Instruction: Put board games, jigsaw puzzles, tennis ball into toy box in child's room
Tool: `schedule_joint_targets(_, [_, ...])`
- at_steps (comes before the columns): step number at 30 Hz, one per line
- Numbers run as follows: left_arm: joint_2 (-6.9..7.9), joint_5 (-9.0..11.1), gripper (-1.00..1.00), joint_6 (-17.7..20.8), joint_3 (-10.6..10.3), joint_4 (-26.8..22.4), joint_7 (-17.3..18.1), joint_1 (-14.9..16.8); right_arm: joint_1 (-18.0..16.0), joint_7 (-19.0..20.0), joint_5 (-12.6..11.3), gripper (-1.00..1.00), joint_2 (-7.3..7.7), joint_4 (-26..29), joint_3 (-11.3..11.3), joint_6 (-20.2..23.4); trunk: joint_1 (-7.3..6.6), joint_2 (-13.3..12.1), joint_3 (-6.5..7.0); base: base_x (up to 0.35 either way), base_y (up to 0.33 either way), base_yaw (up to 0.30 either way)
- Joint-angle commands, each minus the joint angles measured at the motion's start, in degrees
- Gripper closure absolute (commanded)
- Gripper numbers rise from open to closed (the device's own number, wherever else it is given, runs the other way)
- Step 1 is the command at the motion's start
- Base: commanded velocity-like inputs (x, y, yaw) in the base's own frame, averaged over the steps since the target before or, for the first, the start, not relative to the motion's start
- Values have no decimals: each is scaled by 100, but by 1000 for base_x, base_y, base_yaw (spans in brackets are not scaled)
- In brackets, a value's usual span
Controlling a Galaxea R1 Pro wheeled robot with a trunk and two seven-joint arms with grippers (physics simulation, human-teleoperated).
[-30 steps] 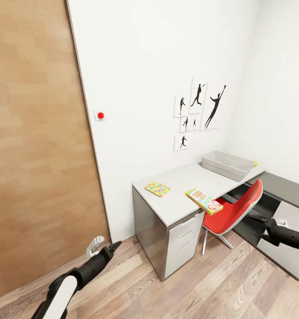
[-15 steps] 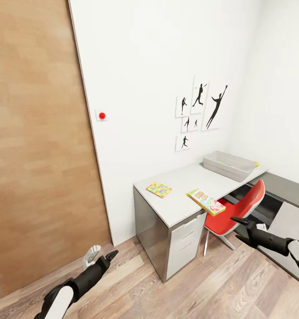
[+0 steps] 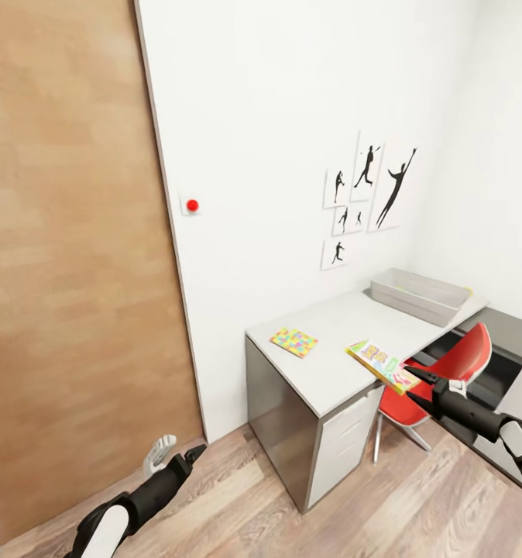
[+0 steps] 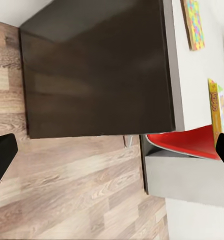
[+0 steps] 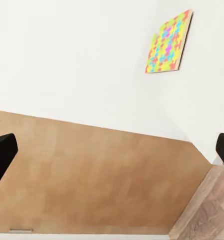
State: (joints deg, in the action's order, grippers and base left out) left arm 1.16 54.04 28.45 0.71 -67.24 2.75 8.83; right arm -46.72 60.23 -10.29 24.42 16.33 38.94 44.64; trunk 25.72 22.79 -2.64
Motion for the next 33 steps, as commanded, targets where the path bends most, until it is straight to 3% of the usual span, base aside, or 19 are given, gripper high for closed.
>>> schedule_joint_targets(1, [-1,21,-100,31,8,11,12,5,1,102,-10,-100,1,-9,17,7,6,13,-13,248,225,0])
schedule_joint_targets(8, [-3,20,-100,30,5,39,14,5,45,447,-74,-100,-4,-29,61,-61,6,13,-13,253,226,0])
schedule_joint_targets(16, [-12,14,-100,29,-13,56,14,7,146,1108,-279,-100,-5,-54,105,-190,6,13,-13,258,228,0])
schedule_joint_targets(28, [-50,36,-100,52,-41,55,19,48,363,1284,-653,-100,34,-63,269,-294,6,13,-13,222,193,0])
schedule_joint_targets(33, [-62,43,-100,87,-58,48,24,84,492,1139,-792,-100,214,-59,569,-307,6,13,-13,81,70,0])
